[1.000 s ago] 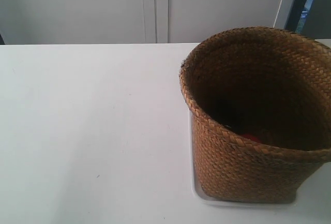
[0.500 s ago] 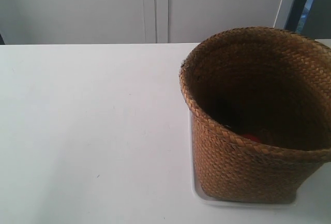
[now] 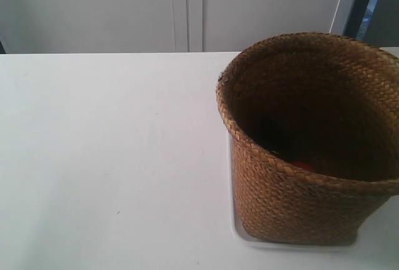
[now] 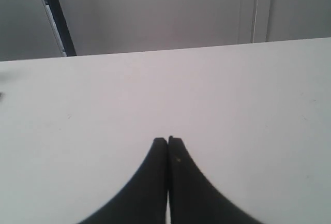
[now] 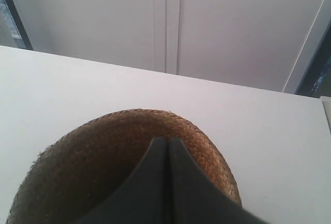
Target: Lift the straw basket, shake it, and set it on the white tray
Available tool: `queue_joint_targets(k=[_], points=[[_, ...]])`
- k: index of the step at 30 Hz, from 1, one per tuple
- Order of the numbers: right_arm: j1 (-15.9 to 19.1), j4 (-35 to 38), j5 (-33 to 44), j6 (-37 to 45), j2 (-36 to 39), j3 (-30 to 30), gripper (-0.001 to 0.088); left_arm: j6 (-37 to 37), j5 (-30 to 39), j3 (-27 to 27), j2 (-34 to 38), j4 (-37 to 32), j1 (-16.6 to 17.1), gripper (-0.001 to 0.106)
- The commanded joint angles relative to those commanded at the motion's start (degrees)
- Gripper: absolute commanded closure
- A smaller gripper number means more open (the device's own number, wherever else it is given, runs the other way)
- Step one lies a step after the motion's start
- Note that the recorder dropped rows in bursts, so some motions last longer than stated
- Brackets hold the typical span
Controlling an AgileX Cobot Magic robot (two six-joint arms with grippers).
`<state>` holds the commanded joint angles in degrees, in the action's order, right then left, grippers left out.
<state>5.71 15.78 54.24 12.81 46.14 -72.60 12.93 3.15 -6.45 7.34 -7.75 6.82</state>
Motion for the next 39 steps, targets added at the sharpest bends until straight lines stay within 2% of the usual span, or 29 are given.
queue_joint_targets(k=[7, 11, 13, 18, 22, 26, 39], points=[[0.00, 0.00, 0.00, 0.00, 0.00, 0.00, 0.0868, 0.15, -0.10, 4.98, 0.00, -0.83, -4.42, 0.105], [0.00, 0.00, 0.00, 0.00, 0.00, 0.00, 0.0868, 0.30, -0.10, 6.45, 0.00, 1.24, -4.42, 0.105], [0.00, 0.00, 0.00, 0.00, 0.00, 0.00, 0.0868, 0.30, 3.81, 6.45, 0.00, 1.65, -4.42, 0.105], [0.00, 0.00, 0.00, 0.00, 0.00, 0.00, 0.0868, 0.30, 6.78, 6.45, 0.00, 1.65, -4.42, 0.105], [0.00, 0.00, 0.00, 0.00, 0.00, 0.00, 0.0868, 0.30, 7.02, 6.45, -0.97, 1.54, -4.42, 0.105], [0.00, 0.00, 0.00, 0.00, 0.00, 0.00, 0.0868, 0.30, 7.63, 6.45, -7.34, 1.54, -4.42, 0.105], [0.00, 0.00, 0.43, 0.14, 0.00, 0.00, 0.0868, 0.18, 7.00, 6.45, -7.34, 1.54, -4.42, 0.105]])
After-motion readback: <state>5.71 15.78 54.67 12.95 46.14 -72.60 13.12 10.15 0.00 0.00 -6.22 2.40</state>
